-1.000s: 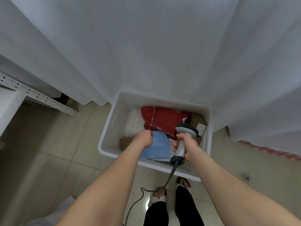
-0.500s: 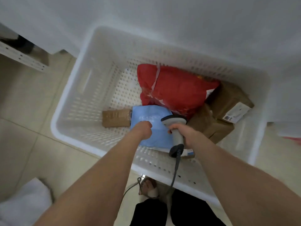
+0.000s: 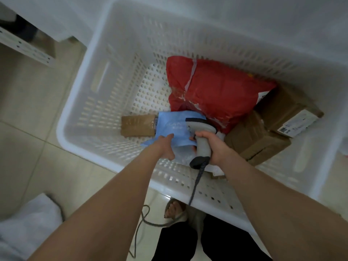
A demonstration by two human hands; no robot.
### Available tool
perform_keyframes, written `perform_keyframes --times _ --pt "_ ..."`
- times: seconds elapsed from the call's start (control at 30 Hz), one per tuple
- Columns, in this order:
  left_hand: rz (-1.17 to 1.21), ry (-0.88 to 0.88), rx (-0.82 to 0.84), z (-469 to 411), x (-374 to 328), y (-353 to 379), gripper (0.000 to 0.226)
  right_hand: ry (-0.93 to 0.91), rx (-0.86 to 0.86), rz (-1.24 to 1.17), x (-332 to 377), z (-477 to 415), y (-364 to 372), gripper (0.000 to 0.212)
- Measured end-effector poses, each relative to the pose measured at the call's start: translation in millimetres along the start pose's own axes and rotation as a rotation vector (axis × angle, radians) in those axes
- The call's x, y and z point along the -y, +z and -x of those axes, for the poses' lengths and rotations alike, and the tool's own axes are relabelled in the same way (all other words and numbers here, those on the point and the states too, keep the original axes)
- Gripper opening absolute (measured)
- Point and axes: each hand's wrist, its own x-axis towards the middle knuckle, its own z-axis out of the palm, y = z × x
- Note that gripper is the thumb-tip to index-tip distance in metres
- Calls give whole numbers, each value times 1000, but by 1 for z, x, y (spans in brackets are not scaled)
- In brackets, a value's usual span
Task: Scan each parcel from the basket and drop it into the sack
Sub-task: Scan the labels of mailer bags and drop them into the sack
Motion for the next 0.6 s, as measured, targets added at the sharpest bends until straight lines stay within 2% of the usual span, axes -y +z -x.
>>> perform_keyframes --times 0.07,0.1,0.2,0.23,0.33,0.4,0.5,0.6 --pt "-71 -2 -60 21 2 -11 98 -25 38 -27 5 23 14 15" --pt "-81 5 -137 34 2 -17 90 -33 50 -22 9 38 21 17" --pt "64 10 -412 83 -4 -45 37 -75 87 -5 18 89 40 19" --pt "112 -13 -467 103 -8 -56 28 -91 107 -32 21 108 46 17" --pt "240 -96 -555 165 -8 -88 24 -185 118 -205 30 168 67 10" --pt "490 -107 -611 206 -5 -107 23 -261 86 -279 35 209 78 7" --pt "910 -81 -650 275 -6 -136 22 -311 35 -266 38 271 90 10" --pt "1093 -19 -679 331 -8 -158 23 -323 -22 -255 36 320 100 11"
